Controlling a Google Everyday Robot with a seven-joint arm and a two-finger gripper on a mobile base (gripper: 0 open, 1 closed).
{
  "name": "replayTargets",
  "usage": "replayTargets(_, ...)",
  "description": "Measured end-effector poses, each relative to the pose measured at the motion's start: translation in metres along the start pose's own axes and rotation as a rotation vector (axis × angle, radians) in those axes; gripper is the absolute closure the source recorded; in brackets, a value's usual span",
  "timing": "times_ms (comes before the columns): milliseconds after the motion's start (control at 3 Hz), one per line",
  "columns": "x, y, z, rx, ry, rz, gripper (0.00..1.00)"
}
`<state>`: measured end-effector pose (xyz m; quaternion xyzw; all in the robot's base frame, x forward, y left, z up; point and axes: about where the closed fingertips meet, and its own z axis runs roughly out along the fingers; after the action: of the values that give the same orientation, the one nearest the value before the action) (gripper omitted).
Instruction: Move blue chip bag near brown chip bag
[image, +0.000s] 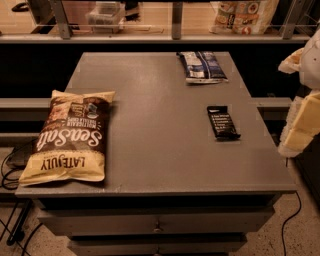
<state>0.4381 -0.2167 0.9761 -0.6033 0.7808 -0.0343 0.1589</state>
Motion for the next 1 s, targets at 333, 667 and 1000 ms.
replayTargets(333, -0.001, -0.002, -0.002, 0.018, -0.009, 0.007, 0.00)
replayTargets(667, -0.006, -0.013, -0.003, 0.075, -0.063, 0.024, 0.00)
replayTargets(1000, -0.011, -0.041, 0.002, 0.141, -0.192, 0.073, 0.00)
